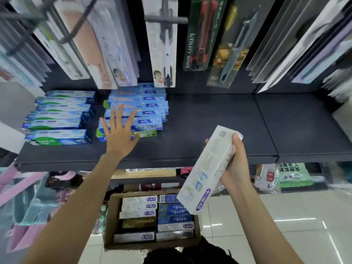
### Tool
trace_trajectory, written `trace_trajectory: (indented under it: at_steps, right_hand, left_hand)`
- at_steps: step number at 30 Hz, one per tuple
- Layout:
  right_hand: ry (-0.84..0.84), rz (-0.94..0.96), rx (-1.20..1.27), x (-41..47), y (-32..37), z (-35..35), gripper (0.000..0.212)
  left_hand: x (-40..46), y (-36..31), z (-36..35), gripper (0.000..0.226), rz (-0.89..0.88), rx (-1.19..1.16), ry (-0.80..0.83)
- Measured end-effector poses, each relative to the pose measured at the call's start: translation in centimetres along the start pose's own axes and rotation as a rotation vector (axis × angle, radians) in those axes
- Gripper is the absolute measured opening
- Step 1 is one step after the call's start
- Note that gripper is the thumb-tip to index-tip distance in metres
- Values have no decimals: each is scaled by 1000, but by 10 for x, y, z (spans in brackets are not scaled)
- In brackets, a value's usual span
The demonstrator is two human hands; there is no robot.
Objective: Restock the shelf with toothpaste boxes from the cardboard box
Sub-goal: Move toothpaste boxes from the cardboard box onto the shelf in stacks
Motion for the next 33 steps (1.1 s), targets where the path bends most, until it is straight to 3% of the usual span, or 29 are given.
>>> trace_trajectory:
  at_steps: [3, 6, 11, 13, 14, 16, 18, 20, 22, 24, 26, 28, 29, 31, 33]
  right_hand:
    - [36, -10, 103, 8, 3, 1, 35]
    - [34, -11, 109, 15, 5, 7, 31]
    - [-61, -54, 121, 28, 6, 24, 19]
    - [-114, -86, 83, 35, 5, 30, 17]
    - [-144, -104, 37, 40, 4, 33, 19]
    - [-208, -133, -7, 49, 3, 36, 32]
    - [-267, -161, 13, 59, 3, 40, 58]
    - [-248, -193, 3, 66, 9, 41, 68]
    - [-147, -218, -46, 70, 15, 46, 67]
    - [-115, -52, -342, 68, 27, 59, 57]
    - [-69, 432, -878, 66, 45, 76, 56]
    - [182, 900, -1364, 63, 56, 79, 64]
    - [339, 990, -1604, 64, 56, 75, 70]
    - [530, 998, -1941, 72, 48, 69, 80]
    - [569, 997, -1956, 83, 49, 62, 80]
  left_hand:
    - [-5, 9, 5, 61, 76, 10, -28]
    - [-1, 12, 4, 47, 39, 19, -42]
    - [0, -8, 12, 53, 166, -24, -66]
    - [-12, -37, 26, 52, 156, -180, -124]
    - [-22, -58, 36, 52, 149, -375, -67]
    - [-44, -106, 56, 58, 150, -751, 271]
    - [-64, -142, 62, 66, -16, -638, 544]
    - [-70, -153, 57, 64, -105, -438, 531]
    - [-64, -152, 57, 60, -63, -437, 516]
    - [-58, -150, 55, 60, -73, -434, 567]
    - [-52, -151, 55, 59, -117, -357, 614]
    - [-47, -156, 55, 58, -170, -274, 650]
    - [-44, -161, 53, 58, -194, -239, 662]
    - [-37, -172, 49, 58, -238, -229, 624]
    - [-31, -183, 44, 59, -279, -332, 458]
Point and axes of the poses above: each hand's wrist, its own x-axis towards the middle knuckle, its own z-axis out of the back of the hand, y = z × x, the point moved 2 cm from there along x, towards the middle knuckle, and after that the axes turned 4 degrees about -y, right-handed, at the moved point
